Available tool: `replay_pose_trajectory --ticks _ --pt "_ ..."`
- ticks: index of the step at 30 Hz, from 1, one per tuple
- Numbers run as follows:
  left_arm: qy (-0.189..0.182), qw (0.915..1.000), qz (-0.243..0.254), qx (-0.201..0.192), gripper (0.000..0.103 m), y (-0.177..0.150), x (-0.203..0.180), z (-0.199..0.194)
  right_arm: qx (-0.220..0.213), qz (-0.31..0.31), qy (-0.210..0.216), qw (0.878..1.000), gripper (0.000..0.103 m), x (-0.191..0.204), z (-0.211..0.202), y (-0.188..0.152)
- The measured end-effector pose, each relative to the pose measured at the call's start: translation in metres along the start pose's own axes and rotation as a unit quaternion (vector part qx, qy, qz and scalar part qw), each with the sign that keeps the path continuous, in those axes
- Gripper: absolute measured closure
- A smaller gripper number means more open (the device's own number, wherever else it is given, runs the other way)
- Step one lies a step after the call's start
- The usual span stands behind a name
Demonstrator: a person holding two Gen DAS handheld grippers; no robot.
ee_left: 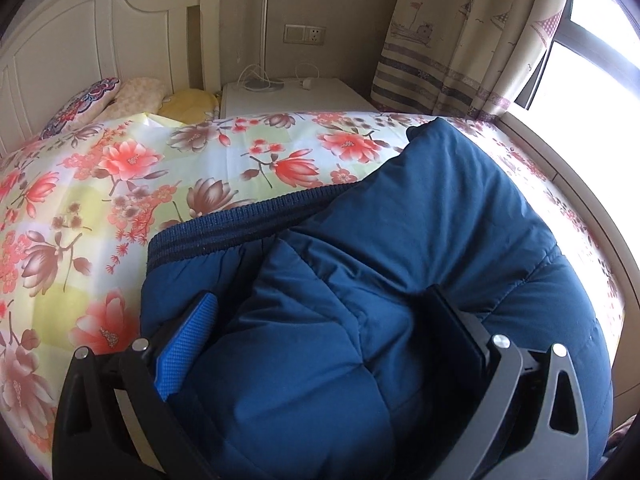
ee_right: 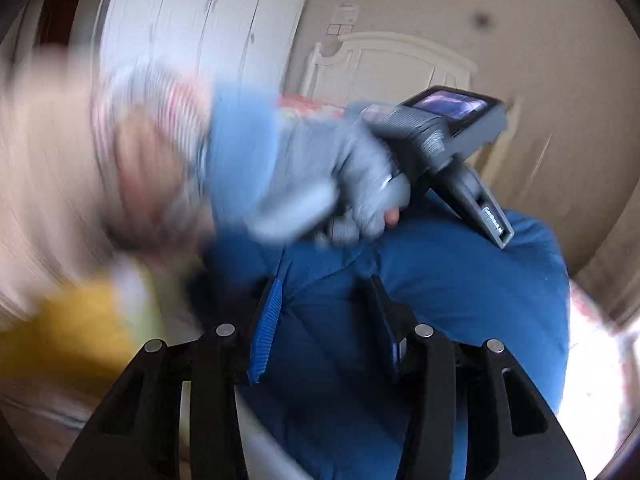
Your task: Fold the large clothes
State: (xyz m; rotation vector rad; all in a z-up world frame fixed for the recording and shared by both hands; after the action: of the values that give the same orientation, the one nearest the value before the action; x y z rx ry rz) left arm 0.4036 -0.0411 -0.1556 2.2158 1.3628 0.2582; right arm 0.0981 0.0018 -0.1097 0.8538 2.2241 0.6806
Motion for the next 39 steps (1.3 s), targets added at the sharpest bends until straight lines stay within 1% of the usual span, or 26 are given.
replay_pose_trajectory --ticks 1,3,5,7,9,10,11,12,14,16,17,19,20,23,26,28,29,30,31,32,33,35,36,37,38,39 --pt "-0.001 1.0 -0.002 -0.001 0.002 -0.002 0.002 -0.001 0.009 0.004 0.008 1.0 0.058 -0.001 -0.001 0.0" --pt "0.01 0.9999 -0.004 -0.007 0.002 -0.003 0.004 -0.003 0.017 0.004 0.025 1.0 0.058 -0.006 -0.002 0.0" --pt "0.026 0.9995 -0.011 -0.012 0.002 -0.003 0.008 -0.003 0.01 0.008 0.027 1.0 0.058 -0.008 -0.001 -0.002" --pt "0.05 0.9982 -0.024 -0.025 0.002 -0.003 0.013 -0.007 0.007 0.01 0.031 0.999 0.058 -0.014 0.003 -0.001" --pt "0.076 0.9956 -0.04 -0.039 0.002 -0.006 0.02 -0.011 0.009 0.019 0.056 0.998 0.058 -0.021 -0.002 0.0" --pt "0.086 0.9943 -0.046 -0.043 0.002 -0.007 0.024 -0.014 0.011 0.021 0.075 0.997 0.058 -0.023 -0.007 -0.001" --pt "0.106 0.9916 -0.057 -0.046 0.002 -0.009 0.029 -0.016 0.012 0.021 0.099 0.995 0.059 -0.029 -0.017 -0.001" --pt "0.118 0.9898 -0.064 -0.047 0.002 -0.01 0.034 -0.018 0.007 0.021 0.107 0.994 0.06 -0.038 -0.024 0.0" --pt "0.129 0.9874 -0.078 -0.048 0.002 -0.012 0.041 -0.02 -0.02 0.042 0.088 0.995 0.06 -0.072 -0.042 -0.001" --pt "0.135 0.986 -0.085 -0.05 0.002 -0.013 0.045 -0.02 -0.04 0.09 0.062 0.993 0.06 -0.126 -0.054 -0.006" --pt "0.137 0.9855 -0.086 -0.051 0.002 -0.013 0.046 -0.021 -0.042 0.115 0.058 0.991 0.06 -0.154 -0.051 -0.01" --pt "0.146 0.9842 -0.086 -0.052 0.002 -0.013 0.046 -0.022 -0.04 0.149 0.057 0.986 0.06 -0.197 -0.038 -0.016" --pt "0.152 0.9833 -0.085 -0.054 0.002 -0.013 0.046 -0.023 -0.031 0.163 0.053 0.985 0.06 -0.22 -0.026 -0.016" --pt "0.17 0.9799 -0.086 -0.059 0.002 -0.014 0.047 -0.027 -0.007 0.195 0.05 0.98 0.063 -0.273 0.014 -0.002" --pt "0.171 0.9793 -0.089 -0.061 0.002 -0.014 0.047 -0.028 -0.002 0.232 0.07 0.97 0.071 -0.308 0.057 0.021" --pt "0.173 0.9789 -0.089 -0.063 0.002 -0.014 0.046 -0.029 0.005 0.234 0.077 0.969 0.073 -0.321 0.088 0.029" --pt "0.173 0.9788 -0.09 -0.064 0.002 -0.014 0.047 -0.029 0.034 0.228 0.089 0.969 0.074 -0.321 0.114 0.027" --pt "0.174 0.9784 -0.092 -0.064 0.002 -0.015 0.048 -0.03 0.08 0.219 0.105 0.967 0.074 -0.315 0.148 0.017" --pt "0.179 0.9767 -0.098 -0.067 0.002 -0.015 0.051 -0.032 0.117 0.216 0.128 0.961 0.073 -0.307 0.173 0.008" --pt "0.182 0.9748 -0.108 -0.072 0.002 -0.017 0.054 -0.034 0.109 0.228 0.144 0.957 0.073 -0.307 0.179 0.008" --pt "0.182 0.974 -0.116 -0.07 0.002 -0.018 0.058 -0.034 0.116 0.231 0.154 0.954 0.073 -0.31 0.179 0.011" --pt "0.167 0.9763 -0.121 -0.067 0.002 -0.019 0.06 -0.032 0.135 0.2 0.147 0.959 0.073 -0.312 0.17 0.015" --pt "0.167 0.9763 -0.12 -0.068 0.002 -0.019 0.06 -0.032 0.137 0.19 0.14 0.962 0.073 -0.314 0.164 0.019" --pt "0.17 0.9757 -0.12 -0.069 0.002 -0.019 0.059 -0.033 0.125 0.193 0.124 0.965 0.073 -0.327 0.154 0.026" --pt "0.173 0.9752 -0.118 -0.071 0.002 -0.019 0.058 -0.034 0.101 0.216 0.113 0.965 0.073 -0.343 0.145 0.034" --pt "0.175 0.9748 -0.118 -0.073 0.002 -0.019 0.057 -0.035 0.08 0.239 0.113 0.961 0.073 -0.347 0.13 0.034"
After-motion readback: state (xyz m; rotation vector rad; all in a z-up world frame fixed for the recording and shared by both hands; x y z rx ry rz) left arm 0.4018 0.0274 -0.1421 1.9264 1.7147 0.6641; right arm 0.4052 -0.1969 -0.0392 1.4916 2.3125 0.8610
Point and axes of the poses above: each gripper's, at about its wrist camera, not at the fingertips, and z roughly the way its jaws point, x to its left, y to its top, the point moved 9 cm from there along z, roughly the way its jaws point, and after that the axes turned 9 degrees about x, right-handed, at the moved point
